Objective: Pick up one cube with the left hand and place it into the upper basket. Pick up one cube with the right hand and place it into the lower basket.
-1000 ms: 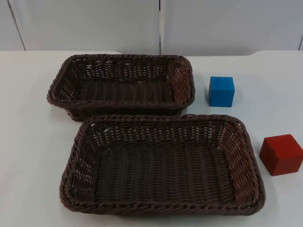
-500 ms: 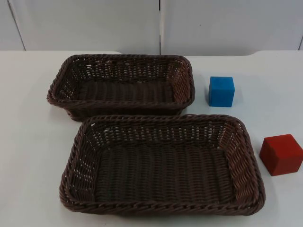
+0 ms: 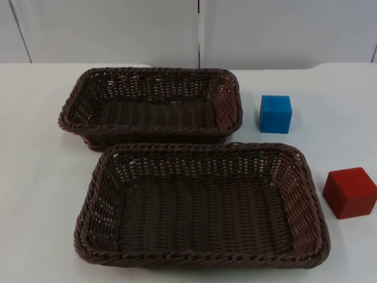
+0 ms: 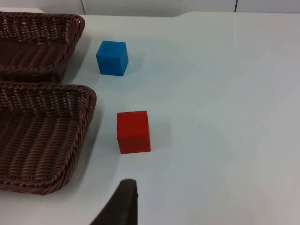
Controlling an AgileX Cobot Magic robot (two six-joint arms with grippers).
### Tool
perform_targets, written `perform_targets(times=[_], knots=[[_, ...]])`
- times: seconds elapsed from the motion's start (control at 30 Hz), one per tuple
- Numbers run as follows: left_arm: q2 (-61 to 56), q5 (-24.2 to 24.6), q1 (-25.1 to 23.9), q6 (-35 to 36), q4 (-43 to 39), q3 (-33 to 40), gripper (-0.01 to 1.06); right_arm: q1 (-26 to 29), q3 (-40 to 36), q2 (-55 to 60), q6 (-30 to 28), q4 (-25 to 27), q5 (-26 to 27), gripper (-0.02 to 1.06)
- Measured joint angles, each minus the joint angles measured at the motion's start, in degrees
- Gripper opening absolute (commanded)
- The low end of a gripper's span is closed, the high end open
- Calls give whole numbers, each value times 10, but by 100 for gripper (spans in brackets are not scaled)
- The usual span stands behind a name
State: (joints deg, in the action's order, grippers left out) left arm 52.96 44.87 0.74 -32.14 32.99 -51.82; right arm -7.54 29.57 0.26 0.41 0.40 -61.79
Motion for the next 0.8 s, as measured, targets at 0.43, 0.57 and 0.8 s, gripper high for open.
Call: perform_targets(times=[0.43,0.57,0.8], knots=[[122,-5,0,-68,36,-90,105,0,0,0,0,0,0,105],[152,-5,0,-85,48,-124,105,0,0,0,0,0,0,105],[214,-6,37,-113,60,-199,105,0,0,0,-4,0,0,105]])
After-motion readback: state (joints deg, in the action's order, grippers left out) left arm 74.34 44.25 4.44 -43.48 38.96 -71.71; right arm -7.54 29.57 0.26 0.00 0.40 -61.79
